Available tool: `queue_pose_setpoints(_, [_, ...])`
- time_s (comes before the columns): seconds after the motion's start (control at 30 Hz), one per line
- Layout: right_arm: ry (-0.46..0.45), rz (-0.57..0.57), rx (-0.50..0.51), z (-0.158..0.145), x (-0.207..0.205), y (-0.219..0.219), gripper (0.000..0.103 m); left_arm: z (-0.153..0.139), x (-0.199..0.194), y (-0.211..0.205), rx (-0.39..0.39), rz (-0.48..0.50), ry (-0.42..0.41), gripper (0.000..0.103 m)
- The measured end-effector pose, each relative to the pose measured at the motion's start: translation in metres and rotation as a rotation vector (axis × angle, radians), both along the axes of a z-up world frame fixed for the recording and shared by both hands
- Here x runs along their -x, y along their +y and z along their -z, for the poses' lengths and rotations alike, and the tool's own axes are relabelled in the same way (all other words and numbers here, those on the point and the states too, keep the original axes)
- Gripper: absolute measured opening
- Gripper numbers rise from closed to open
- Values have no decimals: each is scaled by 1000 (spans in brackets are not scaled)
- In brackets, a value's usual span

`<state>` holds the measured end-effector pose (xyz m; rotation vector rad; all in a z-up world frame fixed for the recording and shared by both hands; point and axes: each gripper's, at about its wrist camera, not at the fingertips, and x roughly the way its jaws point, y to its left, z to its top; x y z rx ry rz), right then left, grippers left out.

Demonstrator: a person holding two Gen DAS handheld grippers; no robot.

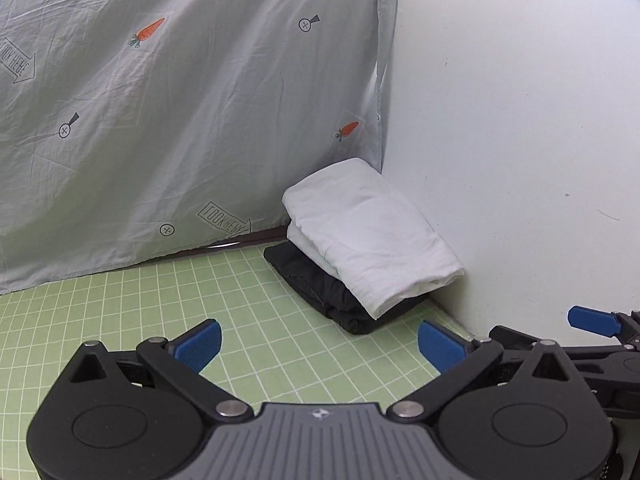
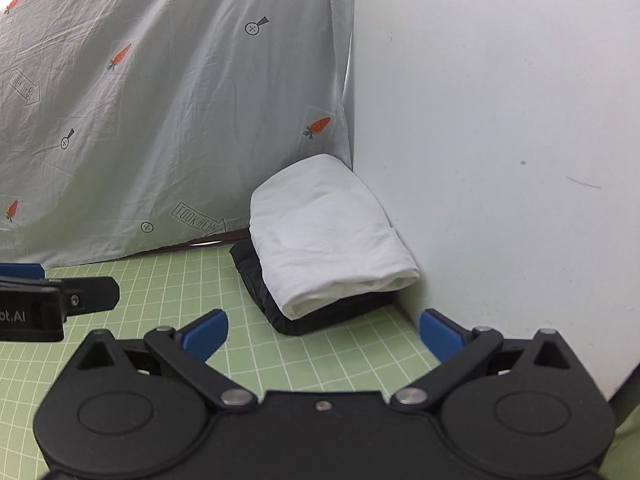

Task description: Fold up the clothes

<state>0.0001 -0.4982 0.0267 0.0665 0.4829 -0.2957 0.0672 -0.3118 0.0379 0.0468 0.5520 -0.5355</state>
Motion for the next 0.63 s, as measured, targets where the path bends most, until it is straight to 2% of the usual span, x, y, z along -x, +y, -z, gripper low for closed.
queue_pose_setpoints(0.23, [28,-17,-23,9,32,11,103,9,29,6,-47,22,19,103])
queue_pose_setpoints(0.63, [21,-6,-40,10,54,11,103,5,50,8,-40,36,4,103])
